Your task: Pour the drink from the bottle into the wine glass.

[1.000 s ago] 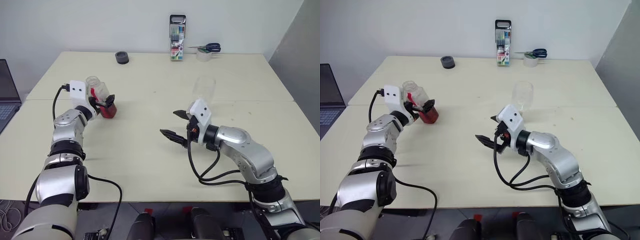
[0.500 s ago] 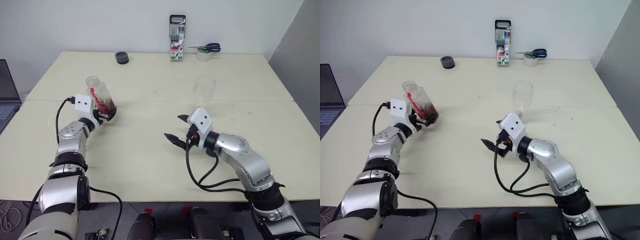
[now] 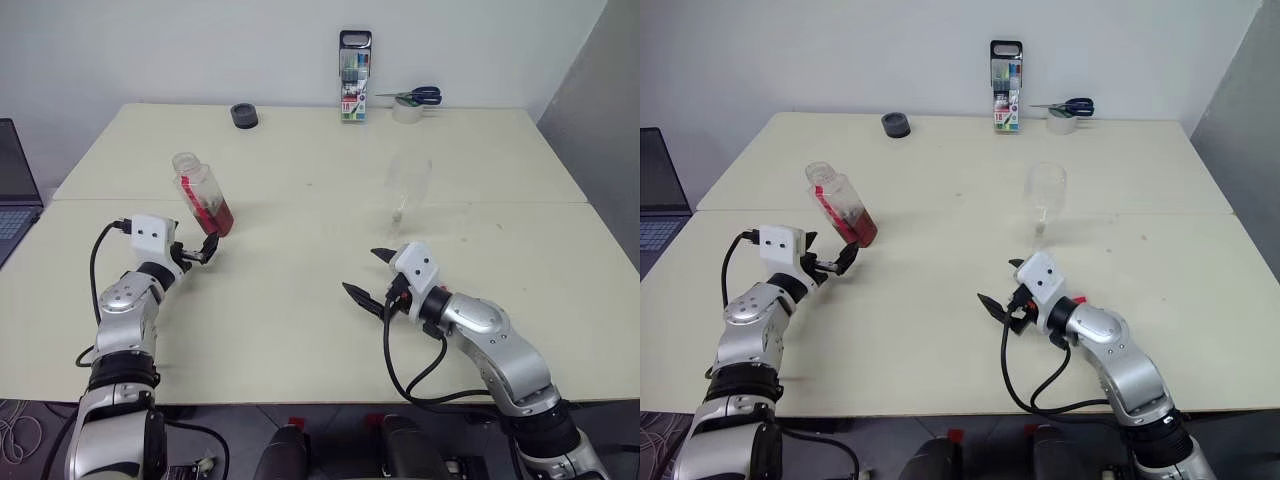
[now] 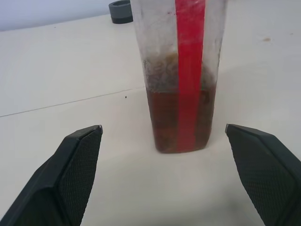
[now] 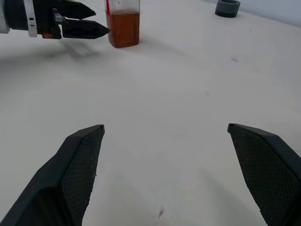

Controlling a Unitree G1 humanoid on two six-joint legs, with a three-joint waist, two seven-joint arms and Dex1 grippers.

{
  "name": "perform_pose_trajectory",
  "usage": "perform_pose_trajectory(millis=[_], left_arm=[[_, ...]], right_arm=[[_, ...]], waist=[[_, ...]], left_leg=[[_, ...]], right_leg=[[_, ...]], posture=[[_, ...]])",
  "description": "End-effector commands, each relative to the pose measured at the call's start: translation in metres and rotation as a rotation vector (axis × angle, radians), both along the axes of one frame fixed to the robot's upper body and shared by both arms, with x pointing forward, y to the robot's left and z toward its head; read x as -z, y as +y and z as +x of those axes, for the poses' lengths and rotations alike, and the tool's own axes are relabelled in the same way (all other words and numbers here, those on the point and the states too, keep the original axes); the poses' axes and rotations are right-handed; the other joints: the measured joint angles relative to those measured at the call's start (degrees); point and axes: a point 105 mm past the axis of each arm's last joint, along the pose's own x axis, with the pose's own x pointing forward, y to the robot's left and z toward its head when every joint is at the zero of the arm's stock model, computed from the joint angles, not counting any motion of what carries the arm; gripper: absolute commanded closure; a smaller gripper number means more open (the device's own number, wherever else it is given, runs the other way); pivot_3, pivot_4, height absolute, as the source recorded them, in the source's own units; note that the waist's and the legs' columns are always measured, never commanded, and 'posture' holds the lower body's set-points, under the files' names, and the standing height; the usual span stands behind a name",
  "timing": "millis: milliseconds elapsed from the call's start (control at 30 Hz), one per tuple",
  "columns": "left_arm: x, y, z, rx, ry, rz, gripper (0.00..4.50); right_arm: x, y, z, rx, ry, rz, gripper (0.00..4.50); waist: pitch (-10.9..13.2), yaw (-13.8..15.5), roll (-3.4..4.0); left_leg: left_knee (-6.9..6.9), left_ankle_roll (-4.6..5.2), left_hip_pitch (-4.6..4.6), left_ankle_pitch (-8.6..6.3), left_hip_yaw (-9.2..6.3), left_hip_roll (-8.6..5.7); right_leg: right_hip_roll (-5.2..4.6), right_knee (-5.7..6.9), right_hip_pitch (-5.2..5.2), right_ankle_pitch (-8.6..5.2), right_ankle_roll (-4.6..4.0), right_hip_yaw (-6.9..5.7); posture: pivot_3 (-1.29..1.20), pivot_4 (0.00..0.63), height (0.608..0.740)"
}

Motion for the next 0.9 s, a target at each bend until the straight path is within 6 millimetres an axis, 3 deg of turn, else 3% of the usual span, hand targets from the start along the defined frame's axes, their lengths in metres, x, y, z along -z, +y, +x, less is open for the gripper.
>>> perform_pose_trajectory(millis=[33, 200, 500, 700, 900], left_arm=[[-0.021, -0.002, -0.006, 0.013, -0.075, 0.046, 0.01], [-0.027, -0.007, -0.017, 0.060, -0.092, 0.089, 0.01], [-0.033, -0.025, -0.038, 0.206, -0.063, 0.001, 0.01], [-0.034, -0.071, -0.053, 0.465, -0.021, 0.044, 0.01], [-0.049, -0.102, -0.055, 0.673, -0.016, 0.098, 0.01]], right_arm=[[-0.018, -0.006, -0.004, 0.021, -0.096, 0.030, 0.00], [-0.017, -0.014, -0.009, 0.069, -0.116, 0.044, 0.00], [-0.003, -0.033, -0.009, 0.210, -0.088, 0.077, 0.00], [0.000, -0.052, 0.002, 0.332, -0.044, 0.160, 0.00], [-0.004, -0.063, 0.037, 0.490, -0.044, 0.221, 0.00]], waist=[[0.0, 0.0, 0.00], [0.0, 0.1, -0.01], [0.0, 0.2, -0.01], [0.0, 0.3, -0.01], [0.0, 0.2, 0.00]], left_leg=[[0.00, 0.00, 0.00, 0.00, 0.00, 0.00], [-0.01, 0.00, 0.02, 0.00, 0.02, 0.01], [-0.05, 0.01, 0.10, -0.01, 0.07, 0.03], [-0.07, 0.01, 0.13, -0.01, 0.08, 0.05], [-0.07, 0.01, 0.19, 0.00, 0.13, 0.08]], right_leg=[[0.00, -0.01, 0.00, 0.00, 0.00, 0.00], [0.01, -0.03, 0.02, 0.00, 0.00, -0.01], [0.02, -0.08, 0.11, 0.00, 0.00, 0.02], [0.03, -0.16, 0.17, 0.00, 0.00, 0.03], [0.10, -0.11, 0.18, 0.00, 0.00, 0.07]], posture=[[0.00, 0.150, 0.740], [0.00, 0.150, 0.740], [0.00, 0.150, 0.740], [0.00, 0.150, 0.740], [0.00, 0.150, 0.740]])
